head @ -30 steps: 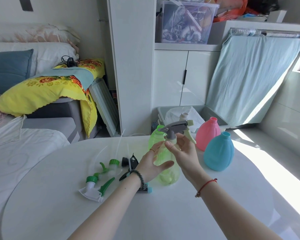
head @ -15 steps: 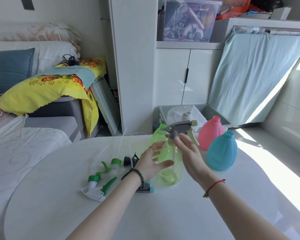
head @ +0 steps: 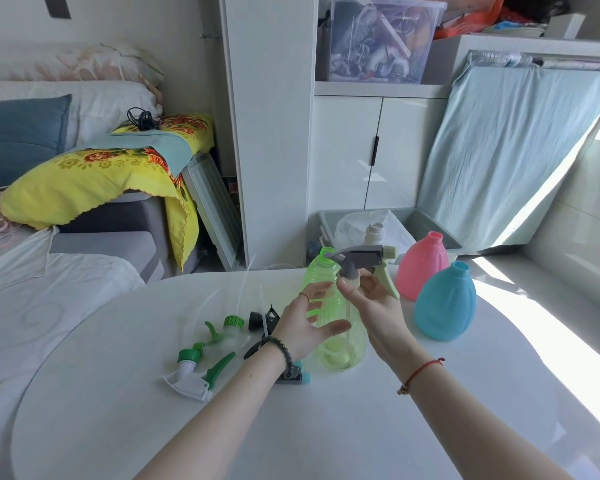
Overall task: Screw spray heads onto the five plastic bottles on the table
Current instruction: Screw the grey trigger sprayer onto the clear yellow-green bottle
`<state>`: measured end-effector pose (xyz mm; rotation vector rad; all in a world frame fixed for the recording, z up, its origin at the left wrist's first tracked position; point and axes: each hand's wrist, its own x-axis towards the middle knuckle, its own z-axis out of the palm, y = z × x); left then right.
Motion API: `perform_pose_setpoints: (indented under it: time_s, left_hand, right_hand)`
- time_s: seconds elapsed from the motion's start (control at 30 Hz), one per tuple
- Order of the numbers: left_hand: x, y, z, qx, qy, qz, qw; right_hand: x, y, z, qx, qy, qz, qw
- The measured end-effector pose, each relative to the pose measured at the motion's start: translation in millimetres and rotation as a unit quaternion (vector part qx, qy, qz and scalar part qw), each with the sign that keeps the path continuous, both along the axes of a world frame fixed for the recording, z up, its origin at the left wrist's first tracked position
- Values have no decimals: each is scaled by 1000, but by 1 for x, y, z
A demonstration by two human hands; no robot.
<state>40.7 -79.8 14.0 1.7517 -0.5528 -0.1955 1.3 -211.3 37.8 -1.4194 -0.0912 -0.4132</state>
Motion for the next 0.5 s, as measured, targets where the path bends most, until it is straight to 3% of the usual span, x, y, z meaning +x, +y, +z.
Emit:
perform_pose_setpoints:
  time_s: [0.17,0.33,0.5]
  left_hand:
    - [-1,0,0,8,-9,6,1000]
    - [-2,-1,-1,12,-11,15,1000]
    - [-4,-2,-1,14,-10,23,1000]
  right_hand:
    - [-4,-1,5,-31,24,44,998]
    - [-2,5,2,15,23,-16,1000]
    - [-8,6,8,-68,23,30,997]
